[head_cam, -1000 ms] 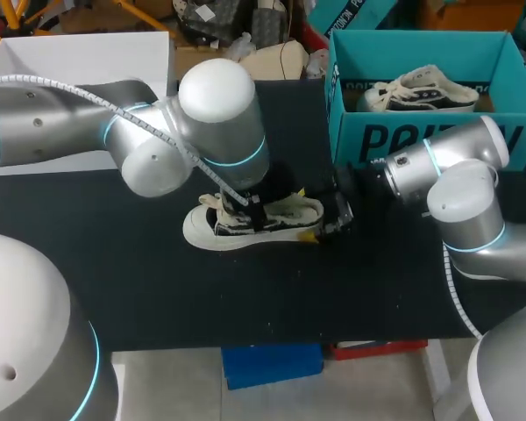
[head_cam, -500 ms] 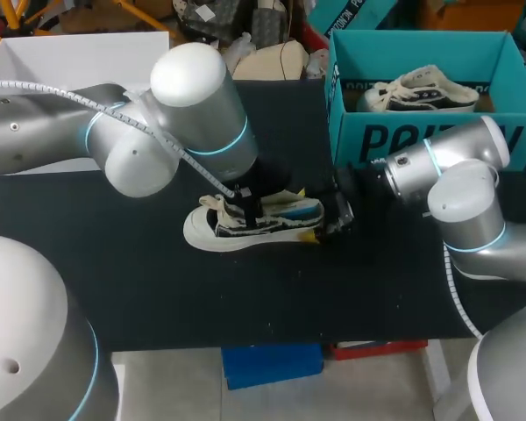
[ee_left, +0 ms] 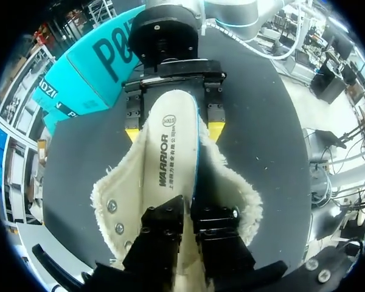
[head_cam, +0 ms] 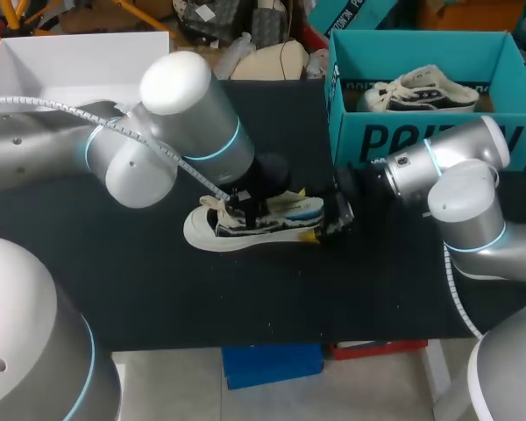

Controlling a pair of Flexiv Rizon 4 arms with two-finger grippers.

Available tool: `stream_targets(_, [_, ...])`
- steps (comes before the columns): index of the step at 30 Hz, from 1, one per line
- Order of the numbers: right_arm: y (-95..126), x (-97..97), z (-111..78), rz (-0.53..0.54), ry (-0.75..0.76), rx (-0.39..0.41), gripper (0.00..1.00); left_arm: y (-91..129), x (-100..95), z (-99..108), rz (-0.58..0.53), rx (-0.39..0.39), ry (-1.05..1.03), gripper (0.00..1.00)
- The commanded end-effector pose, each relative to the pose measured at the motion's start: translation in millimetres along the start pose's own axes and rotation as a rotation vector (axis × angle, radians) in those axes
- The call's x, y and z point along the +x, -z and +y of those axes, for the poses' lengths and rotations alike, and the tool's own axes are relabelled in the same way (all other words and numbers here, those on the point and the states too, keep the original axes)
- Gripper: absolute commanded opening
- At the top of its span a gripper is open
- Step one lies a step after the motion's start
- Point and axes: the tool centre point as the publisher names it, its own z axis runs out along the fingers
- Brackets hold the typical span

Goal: Take the shoe out of the shoebox, open the shoe tongue, remove and reinsert the insole, then place the shoe into the shoebox

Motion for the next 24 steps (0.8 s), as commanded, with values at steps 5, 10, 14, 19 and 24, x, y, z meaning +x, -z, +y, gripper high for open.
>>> stream_targets(5, [-0.2, -0.1, -1.7, 0.001, -0.001, 0.001, 0.00, 1.0, 7.6, 3.8, -0.053, -0.010, -0.047, 1.00])
stream_targets(10, [-0.2, -0.1, -1.7, 0.001, -0.001, 0.001, 0.00, 2.9, 5.1, 2.8, -0.083, 0.004, -0.051, 1.00])
stream_targets(14, [-0.2, -0.1, -1.7, 0.001, -0.001, 0.001, 0.00, -2.2, 6.9, -2.0, -0.136, -0.031, -0.059, 1.00])
stream_targets(19, [-0.2, -0.1, -1.7, 0.001, -0.001, 0.001, 0.00, -9.7, 6.2, -6.1, -0.199, -0.059, -0.038, 1.00])
stream_targets(24, [-0.2, -0.1, -1.7, 0.001, -0.001, 0.001, 0.00, -13.6, 1.2, -8.6, -0.225, -0.055, -0.022, 1.00])
